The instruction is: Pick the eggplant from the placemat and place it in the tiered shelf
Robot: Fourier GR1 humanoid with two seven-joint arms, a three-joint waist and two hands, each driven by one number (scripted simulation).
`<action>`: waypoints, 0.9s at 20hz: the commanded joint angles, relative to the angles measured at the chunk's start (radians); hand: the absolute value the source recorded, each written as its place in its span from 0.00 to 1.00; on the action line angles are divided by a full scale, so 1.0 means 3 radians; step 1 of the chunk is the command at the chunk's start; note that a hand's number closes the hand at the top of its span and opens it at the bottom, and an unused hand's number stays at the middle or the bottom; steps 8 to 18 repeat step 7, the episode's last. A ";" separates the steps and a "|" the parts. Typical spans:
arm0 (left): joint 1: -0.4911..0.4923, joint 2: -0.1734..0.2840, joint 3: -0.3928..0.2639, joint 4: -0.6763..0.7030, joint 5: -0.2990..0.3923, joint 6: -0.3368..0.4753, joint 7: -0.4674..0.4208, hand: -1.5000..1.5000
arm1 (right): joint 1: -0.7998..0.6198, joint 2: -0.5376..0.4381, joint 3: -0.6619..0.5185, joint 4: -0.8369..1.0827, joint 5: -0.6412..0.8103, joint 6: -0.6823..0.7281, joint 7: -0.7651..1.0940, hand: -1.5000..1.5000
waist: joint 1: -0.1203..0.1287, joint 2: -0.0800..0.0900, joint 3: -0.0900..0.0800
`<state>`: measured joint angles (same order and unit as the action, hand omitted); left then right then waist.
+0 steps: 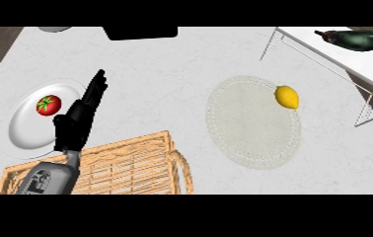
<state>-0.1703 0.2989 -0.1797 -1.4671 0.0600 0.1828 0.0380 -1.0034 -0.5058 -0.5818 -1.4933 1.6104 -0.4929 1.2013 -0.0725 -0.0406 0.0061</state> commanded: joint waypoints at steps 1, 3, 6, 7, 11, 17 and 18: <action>0.0151 -0.0015 0.0054 0.0172 0.0015 0.0011 -0.0117 0.50 | 0.0230 0.0159 -0.0055 -0.0600 -0.0038 0.0878 0.0216 0.00 | -0.0116 0.0001 -0.0035; 0.0177 -0.0034 0.0020 0.0036 0.0006 0.0048 -0.0026 0.50 | 0.0491 0.0352 -0.0103 -0.0811 -0.0037 0.0986 0.0174 0.00 | -0.0139 -0.0018 -0.0028; 0.0213 -0.0003 0.0019 -0.0049 0.0040 0.0009 0.0008 0.50 | 0.0654 0.0497 -0.0169 -0.1406 -0.0169 0.1252 0.0090 0.00 | -0.0135 -0.0023 -0.0027; 0.0289 -0.0033 0.0015 0.0016 0.0044 0.0021 -0.0024 0.50 | 0.0678 0.0546 -0.0210 -0.1558 -0.0223 0.1351 0.0080 0.00 | -0.0158 -0.0026 -0.0030; 0.0289 -0.0033 0.0015 0.0016 0.0044 0.0021 -0.0024 0.50 | 0.0678 0.0546 -0.0210 -0.1558 -0.0223 0.1351 0.0080 0.00 | -0.0158 -0.0026 -0.0030; 0.0289 -0.0033 0.0015 0.0016 0.0044 0.0021 -0.0024 0.50 | 0.0678 0.0546 -0.0210 -0.1558 -0.0223 0.1351 0.0080 0.00 | -0.0158 -0.0026 -0.0030; 0.0289 -0.0033 0.0015 0.0016 0.0044 0.0021 -0.0024 0.50 | 0.0678 0.0546 -0.0210 -0.1558 -0.0223 0.1351 0.0080 0.00 | -0.0158 -0.0026 -0.0030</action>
